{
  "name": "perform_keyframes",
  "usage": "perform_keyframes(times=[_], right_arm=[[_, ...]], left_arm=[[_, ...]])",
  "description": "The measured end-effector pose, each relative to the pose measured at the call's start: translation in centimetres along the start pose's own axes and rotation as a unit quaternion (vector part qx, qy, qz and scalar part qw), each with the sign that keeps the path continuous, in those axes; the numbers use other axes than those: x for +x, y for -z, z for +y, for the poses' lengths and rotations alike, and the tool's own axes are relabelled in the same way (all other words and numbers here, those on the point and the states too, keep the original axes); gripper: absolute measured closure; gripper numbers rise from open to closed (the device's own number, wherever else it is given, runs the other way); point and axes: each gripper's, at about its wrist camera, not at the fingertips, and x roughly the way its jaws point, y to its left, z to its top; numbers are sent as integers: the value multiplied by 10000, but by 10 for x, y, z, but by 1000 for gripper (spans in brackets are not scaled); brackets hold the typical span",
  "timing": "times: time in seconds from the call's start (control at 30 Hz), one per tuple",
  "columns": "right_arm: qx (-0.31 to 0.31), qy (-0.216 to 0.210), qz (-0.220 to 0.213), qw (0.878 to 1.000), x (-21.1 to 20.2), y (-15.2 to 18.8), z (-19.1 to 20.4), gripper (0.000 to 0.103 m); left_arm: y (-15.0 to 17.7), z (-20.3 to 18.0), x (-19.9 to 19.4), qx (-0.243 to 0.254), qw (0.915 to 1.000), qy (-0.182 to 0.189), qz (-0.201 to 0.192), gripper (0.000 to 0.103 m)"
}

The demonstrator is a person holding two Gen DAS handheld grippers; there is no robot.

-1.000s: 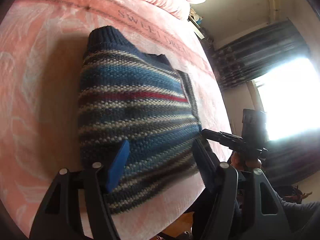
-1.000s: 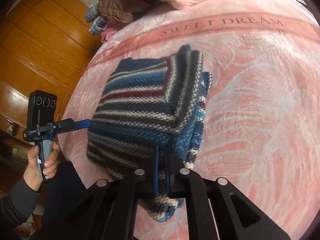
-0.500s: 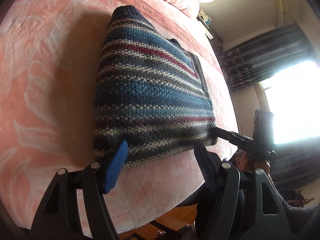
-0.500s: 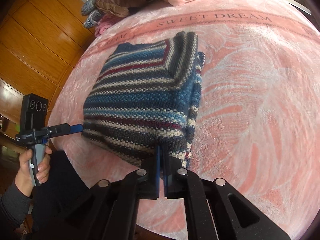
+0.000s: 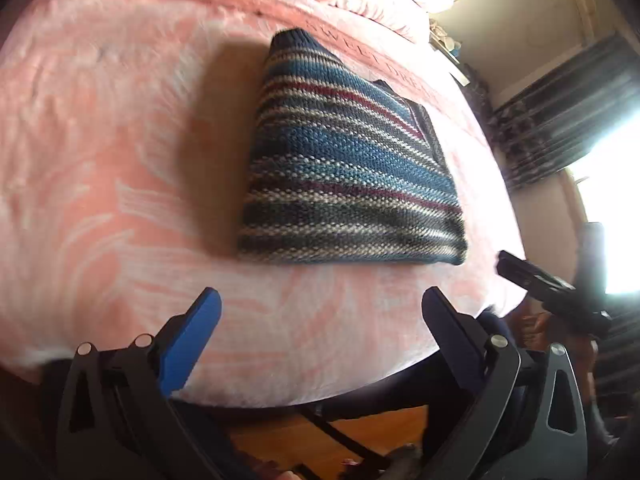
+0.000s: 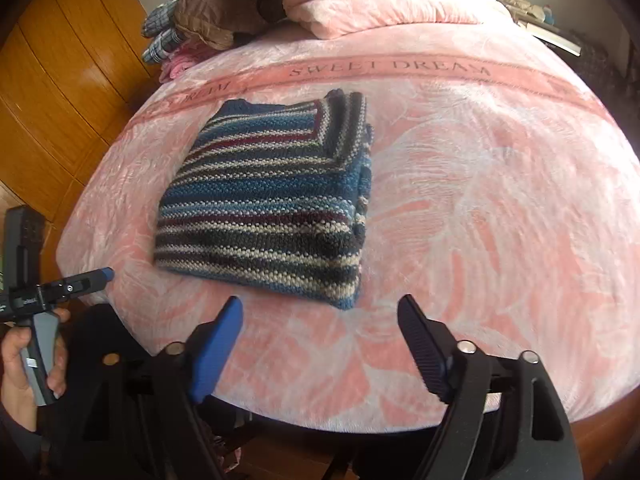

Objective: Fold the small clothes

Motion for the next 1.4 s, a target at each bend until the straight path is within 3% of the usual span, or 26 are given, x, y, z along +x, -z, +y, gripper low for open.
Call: perform_keyframes(times=[0.1, 0.2, 0.27, 0.3, 0.4, 0.47, 0.57, 0.77, 0.9, 1.1, 1.4], right_arm=[[-104, 668, 27, 9977, -21, 23, 11, 4], [-208, 1240, -98, 9920, -38, 44, 21, 4], [-250, 1504, -310, 9878, -53, 54, 27, 4], [-294, 1599, -363, 9860, -60, 56, 30, 4], [-418, 1384, -390, 9887, -84, 59, 43, 4], [-482, 1345, -568, 9881, -108, 56, 53, 4], [-659, 1399, -944, 9834, -147, 49, 72, 4], [-625, 1248, -1147, 9835, -204, 45, 100, 4], [-734, 1471, -1298, 9778, -225, 52, 115, 4], [-634, 1484, -1271, 9787, -227, 56, 112, 4], [-609, 1414, -1279, 9798, -227, 59, 111, 4]], left_arm=[[25, -26, -35, 605, 9917, -1090, -318, 3], [49, -54, -68, 981, 9813, -1463, -773, 3], [61, -71, -82, 950, 9737, -1822, -985, 3], [65, -75, -84, 861, 9743, -1816, -1020, 3], [72, -90, -111, 604, 9849, -1315, -955, 3], [73, -104, -136, 775, 9855, -1037, -1098, 3], [69, -118, -169, 868, 9811, -1224, -1220, 3], [73, -154, -208, 1191, 9672, -1740, -1414, 3], [82, -164, -214, 1200, 9712, -1616, -1272, 3], [88, -164, -205, 1053, 9755, -1527, -1185, 3], [91, -173, -203, 1159, 9716, -1652, -1234, 3]])
